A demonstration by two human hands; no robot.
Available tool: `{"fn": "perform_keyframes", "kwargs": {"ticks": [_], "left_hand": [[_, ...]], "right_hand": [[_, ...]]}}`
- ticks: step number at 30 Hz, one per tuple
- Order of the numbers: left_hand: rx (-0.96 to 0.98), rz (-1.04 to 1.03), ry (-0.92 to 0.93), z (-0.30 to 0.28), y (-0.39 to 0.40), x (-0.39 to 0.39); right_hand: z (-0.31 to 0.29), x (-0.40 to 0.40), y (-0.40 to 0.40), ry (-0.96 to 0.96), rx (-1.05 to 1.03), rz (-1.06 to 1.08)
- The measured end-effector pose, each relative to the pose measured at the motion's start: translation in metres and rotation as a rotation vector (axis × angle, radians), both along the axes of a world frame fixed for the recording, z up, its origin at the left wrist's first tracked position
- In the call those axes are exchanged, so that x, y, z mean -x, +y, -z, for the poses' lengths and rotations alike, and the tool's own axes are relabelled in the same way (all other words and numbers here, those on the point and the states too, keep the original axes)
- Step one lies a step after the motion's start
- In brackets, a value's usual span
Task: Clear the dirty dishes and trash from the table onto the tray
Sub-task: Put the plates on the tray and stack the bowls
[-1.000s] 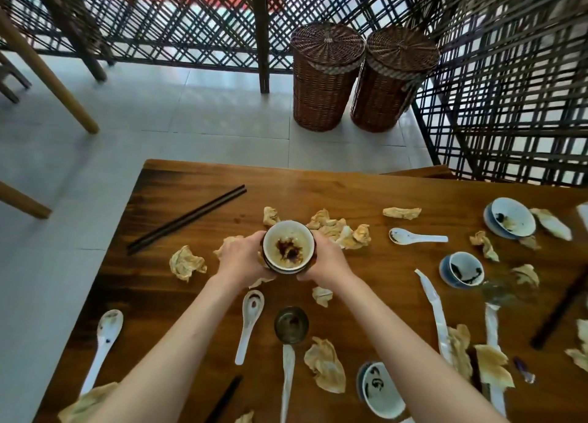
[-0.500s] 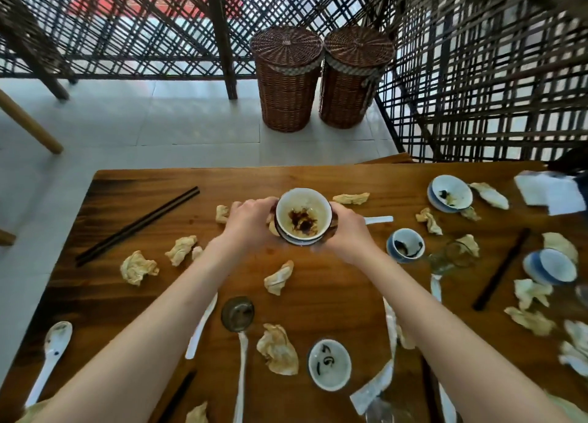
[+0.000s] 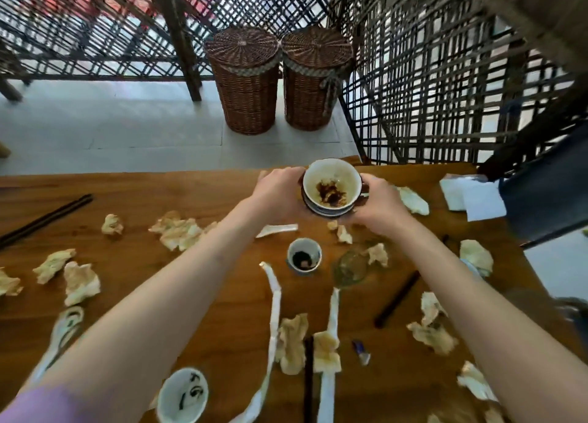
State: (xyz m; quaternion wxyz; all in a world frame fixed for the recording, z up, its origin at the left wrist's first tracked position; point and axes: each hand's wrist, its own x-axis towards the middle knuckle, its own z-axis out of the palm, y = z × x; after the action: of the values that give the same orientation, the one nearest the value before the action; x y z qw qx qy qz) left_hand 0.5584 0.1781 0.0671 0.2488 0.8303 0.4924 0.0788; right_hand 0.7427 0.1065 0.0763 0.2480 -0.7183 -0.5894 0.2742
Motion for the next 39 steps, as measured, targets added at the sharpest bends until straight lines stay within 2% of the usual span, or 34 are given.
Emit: {"fn": "perform_keyframes", "kwargs": {"ticks": [7, 15, 31, 39], "left_hand": [[0.028, -0.018, 0.005, 0.026, 0.02, -0.077], [0.038, -0.023, 0.052, 0.057, 0.029, -0.116], [0.252, -0.099, -0.108, 0.07, 0.03, -0.117], [0.299, -0.108, -0.123, 0.072, 0.029, -0.115]], "right_hand": [[0.026, -0.073, 0.023, -0.052, 0.024, 0.02], [0.059, -0.111, 0.032, -0.041, 0.065, 0.01], [0.084, -0.116, 0.035, 0.009, 0.036, 0.004], [0.092, -0.121, 0.038, 0.088, 0.127, -0.015]]}}
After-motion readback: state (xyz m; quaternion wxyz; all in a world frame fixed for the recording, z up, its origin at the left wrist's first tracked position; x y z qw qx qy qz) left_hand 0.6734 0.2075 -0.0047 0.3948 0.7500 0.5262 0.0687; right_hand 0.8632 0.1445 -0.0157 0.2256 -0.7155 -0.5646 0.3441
